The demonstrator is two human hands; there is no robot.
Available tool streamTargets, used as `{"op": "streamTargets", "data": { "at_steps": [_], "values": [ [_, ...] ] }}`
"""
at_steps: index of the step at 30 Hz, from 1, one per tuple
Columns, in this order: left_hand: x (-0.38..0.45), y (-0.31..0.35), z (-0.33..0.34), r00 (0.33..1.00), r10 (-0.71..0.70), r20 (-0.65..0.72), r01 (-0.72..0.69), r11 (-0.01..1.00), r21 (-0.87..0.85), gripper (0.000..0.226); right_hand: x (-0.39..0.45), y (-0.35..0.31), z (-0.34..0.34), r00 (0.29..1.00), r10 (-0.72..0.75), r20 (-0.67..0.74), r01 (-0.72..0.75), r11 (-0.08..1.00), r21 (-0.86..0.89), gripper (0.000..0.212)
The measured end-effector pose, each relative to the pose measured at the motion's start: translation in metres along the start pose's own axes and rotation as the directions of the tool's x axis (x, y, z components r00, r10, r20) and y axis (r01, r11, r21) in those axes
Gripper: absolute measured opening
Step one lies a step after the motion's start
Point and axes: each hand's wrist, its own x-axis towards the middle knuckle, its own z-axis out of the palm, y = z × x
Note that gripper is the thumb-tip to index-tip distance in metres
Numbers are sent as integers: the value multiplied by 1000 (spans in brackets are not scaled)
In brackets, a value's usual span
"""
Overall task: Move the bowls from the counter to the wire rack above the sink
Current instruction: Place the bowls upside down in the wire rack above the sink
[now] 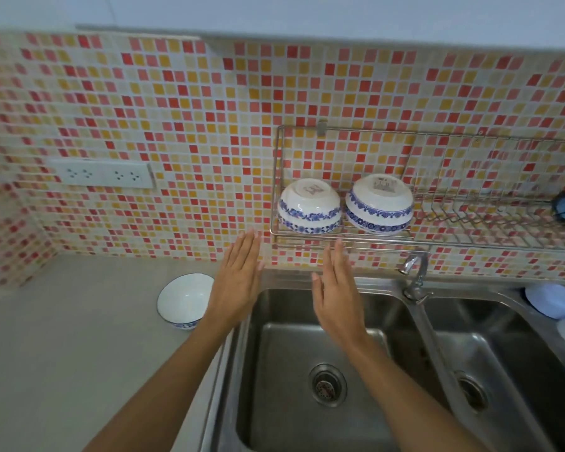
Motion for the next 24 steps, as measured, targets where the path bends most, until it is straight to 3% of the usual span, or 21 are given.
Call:
{"op": "streamTargets", "data": {
  "at_steps": [2,4,9,16,21,24],
  "values": [
    [-17,-37,-11,996,-84,2,84,996,16,58,-14,-28,23,992,-73,101,68,996,58,59],
    [-34,-77,-18,989,-146,17,144,986,82,64,-29,-54,50,963,-76,257,43,990,132,66],
    [-68,-155,-26,932,-354,76,348,934,78,64,-45,-100,113,821,95,563,-247,948,199,70],
    [-76,-213,0,754,-559,343,625,772,-116,72,-25,-151,170,734,359,577,-568,790,232,59],
    [-72,-233,18,658,-628,415,742,633,-220,66,-15,-172,218,622,474,624,-729,642,239,63],
    [-73,-237,21,684,-608,405,726,624,-288,49,-14,-171,239,493,557,668,-855,454,252,55]
  ]
}}
